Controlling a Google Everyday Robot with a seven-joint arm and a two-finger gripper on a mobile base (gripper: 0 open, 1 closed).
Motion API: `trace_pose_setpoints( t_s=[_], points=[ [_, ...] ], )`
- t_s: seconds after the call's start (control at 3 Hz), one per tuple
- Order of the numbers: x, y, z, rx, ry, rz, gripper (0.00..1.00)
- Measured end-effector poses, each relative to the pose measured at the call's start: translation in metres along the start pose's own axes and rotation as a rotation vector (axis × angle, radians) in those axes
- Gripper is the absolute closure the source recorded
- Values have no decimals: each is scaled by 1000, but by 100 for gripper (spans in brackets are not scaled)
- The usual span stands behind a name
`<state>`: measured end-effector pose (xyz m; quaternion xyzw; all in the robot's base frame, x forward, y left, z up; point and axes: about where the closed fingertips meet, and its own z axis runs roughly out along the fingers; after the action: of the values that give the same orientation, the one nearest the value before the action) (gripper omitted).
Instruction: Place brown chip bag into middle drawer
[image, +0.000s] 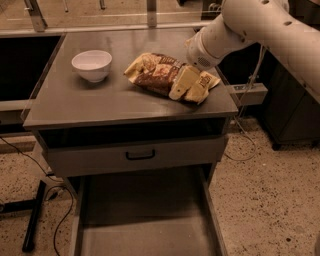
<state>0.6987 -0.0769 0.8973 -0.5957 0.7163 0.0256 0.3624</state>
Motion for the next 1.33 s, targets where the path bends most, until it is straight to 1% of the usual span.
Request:
trace_pose_setpoints(
  t_s=[0.33,0.67,1.0,1.33],
  points=[
    [1,-4,37,-32,-18,10,0],
    [1,-4,38,-33,-18,11,0],
    [1,-4,38,-33,-18,11,19],
    [1,-4,38,-33,-18,11,41]
  ],
)
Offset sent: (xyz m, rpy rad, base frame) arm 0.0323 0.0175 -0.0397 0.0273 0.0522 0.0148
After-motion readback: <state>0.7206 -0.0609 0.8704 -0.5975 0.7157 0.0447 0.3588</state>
